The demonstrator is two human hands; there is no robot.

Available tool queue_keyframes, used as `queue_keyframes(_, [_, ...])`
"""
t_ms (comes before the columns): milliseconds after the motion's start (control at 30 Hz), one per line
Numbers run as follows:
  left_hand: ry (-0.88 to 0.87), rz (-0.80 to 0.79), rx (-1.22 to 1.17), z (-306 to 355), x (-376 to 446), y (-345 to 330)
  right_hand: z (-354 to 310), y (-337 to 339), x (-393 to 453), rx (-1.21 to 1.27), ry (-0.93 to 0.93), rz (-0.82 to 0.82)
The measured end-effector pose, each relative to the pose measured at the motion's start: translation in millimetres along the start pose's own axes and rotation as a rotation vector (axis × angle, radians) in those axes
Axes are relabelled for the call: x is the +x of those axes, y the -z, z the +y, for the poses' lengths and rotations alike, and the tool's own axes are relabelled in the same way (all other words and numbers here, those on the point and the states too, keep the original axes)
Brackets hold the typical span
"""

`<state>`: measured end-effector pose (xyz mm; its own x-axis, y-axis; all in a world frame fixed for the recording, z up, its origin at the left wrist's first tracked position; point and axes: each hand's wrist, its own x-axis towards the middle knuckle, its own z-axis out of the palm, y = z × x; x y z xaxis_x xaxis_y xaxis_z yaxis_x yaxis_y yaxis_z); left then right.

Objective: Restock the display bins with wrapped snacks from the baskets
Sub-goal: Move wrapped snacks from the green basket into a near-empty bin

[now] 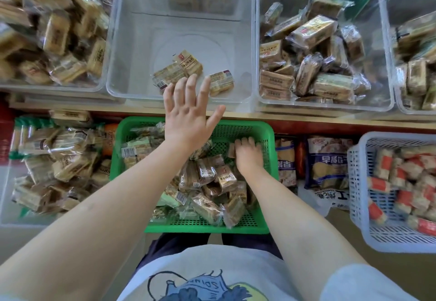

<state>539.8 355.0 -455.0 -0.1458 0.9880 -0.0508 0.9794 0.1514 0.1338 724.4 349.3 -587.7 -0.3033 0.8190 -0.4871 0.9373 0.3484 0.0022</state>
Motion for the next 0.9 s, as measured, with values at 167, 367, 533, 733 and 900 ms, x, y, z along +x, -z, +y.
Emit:
queue_keyframes(167, [0.001, -0.035, -0.01, 0.7, -0.8, 5.1, 11.5, 31.1, -19.7, 0.68, -0.207, 0.004])
queue_keyframes(367, [-0.011, -0.13, -0.029, 0.6, -4.7, 16.2, 20.2, 119.1, -79.3, 1.997, -0.379, -0.288])
queue_keyframes(533, [-0.021, -0.18, -0.082, -0.7, -3.2, 28.9, 36.1, 202.6, -84.9, 1.861, -0.264, 0.265])
queue_keyframes(733, [-0.03, -0.179, -0.094, -2.4, -1.5, 29.1, 54.2, 236.0, -19.0, 0.581, -0.17, 0.626])
queue_keyframes(900, [-0.041, -0.178, -0.083, -3.8, 0.6, 27.0, 56.3, 218.8, 0.7, 0.234, -0.105, 0.164])
